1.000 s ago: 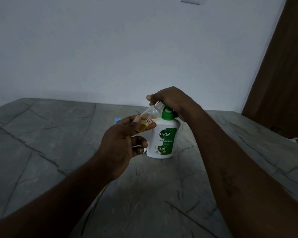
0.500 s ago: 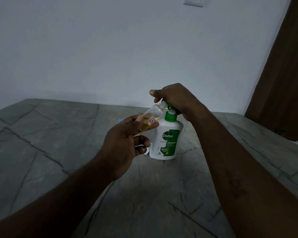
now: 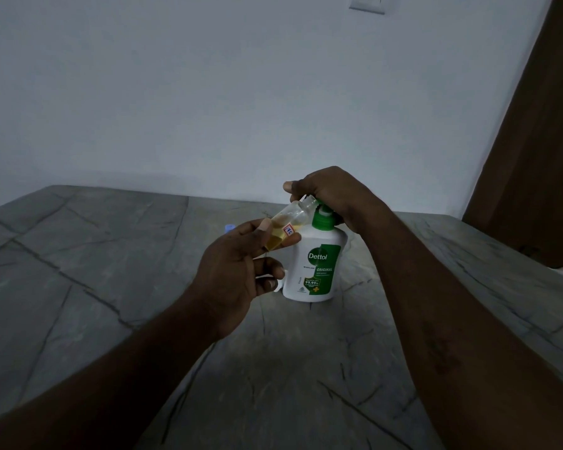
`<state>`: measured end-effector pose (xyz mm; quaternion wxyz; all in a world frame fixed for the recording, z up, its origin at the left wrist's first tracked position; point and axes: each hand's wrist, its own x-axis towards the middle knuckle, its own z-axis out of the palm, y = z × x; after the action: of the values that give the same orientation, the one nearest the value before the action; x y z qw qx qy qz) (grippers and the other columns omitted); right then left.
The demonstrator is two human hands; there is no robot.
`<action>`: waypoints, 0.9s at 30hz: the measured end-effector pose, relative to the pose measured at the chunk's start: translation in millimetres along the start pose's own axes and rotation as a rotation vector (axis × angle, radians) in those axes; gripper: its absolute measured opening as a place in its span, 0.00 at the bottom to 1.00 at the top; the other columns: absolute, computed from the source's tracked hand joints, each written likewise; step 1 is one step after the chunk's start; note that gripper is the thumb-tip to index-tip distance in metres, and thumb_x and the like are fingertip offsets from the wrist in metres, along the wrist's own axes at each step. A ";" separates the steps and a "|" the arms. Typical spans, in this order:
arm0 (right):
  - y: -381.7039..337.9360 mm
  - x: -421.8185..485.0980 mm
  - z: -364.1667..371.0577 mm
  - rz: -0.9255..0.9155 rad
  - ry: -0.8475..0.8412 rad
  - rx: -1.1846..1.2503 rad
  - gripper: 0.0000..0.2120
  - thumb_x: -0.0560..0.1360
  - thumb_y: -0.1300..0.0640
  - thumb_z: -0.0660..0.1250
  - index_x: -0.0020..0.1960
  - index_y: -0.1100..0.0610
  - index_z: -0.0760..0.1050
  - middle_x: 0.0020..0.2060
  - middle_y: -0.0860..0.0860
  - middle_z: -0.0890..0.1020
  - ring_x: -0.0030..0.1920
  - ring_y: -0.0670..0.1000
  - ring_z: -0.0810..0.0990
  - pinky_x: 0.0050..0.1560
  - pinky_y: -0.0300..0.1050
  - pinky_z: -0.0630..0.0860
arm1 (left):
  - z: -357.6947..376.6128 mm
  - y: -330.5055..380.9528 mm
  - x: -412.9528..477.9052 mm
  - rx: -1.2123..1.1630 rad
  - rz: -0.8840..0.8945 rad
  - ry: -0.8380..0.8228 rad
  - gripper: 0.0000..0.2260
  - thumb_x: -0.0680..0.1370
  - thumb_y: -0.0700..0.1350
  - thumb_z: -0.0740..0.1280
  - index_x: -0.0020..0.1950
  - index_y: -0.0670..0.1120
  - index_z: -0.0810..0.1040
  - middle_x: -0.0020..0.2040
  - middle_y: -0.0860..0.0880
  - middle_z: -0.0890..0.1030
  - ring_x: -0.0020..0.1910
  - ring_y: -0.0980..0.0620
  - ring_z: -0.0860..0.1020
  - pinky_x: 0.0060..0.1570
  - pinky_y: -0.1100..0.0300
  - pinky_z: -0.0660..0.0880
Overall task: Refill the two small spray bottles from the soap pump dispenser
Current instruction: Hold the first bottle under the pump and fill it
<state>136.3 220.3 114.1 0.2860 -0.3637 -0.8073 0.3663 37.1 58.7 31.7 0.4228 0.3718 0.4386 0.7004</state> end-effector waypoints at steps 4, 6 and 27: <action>-1.6 -0.2 -2.2 -0.035 0.046 -0.038 0.17 0.77 0.41 0.71 0.44 0.56 0.84 0.40 0.50 0.82 0.38 0.49 0.78 0.39 0.43 0.72 | 0.0 1.2 -0.9 -0.014 0.009 -0.021 0.17 0.80 0.48 0.62 0.66 0.44 0.78 0.60 0.41 0.84 0.33 0.50 0.75 0.34 0.57 0.70; -3.6 0.6 -4.2 -0.068 0.085 -0.041 0.17 0.77 0.41 0.71 0.44 0.55 0.84 0.40 0.50 0.82 0.39 0.50 0.78 0.38 0.43 0.72 | -0.2 2.1 -1.1 -0.034 0.014 -0.035 0.17 0.76 0.47 0.64 0.64 0.45 0.79 0.60 0.41 0.83 0.33 0.50 0.75 0.35 0.57 0.70; 2.5 2.1 -0.4 -0.009 -0.010 -0.009 0.13 0.75 0.46 0.73 0.43 0.57 0.85 0.46 0.51 0.86 0.40 0.50 0.79 0.42 0.44 0.74 | 0.6 2.3 -2.1 -0.015 -0.010 -0.049 0.15 0.78 0.40 0.60 0.61 0.46 0.81 0.52 0.46 0.86 0.33 0.51 0.75 0.34 0.59 0.70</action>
<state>136.3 223.2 112.7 0.2820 -0.3597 -0.8118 0.3633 37.8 56.4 33.7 0.4396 0.3833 0.4250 0.6922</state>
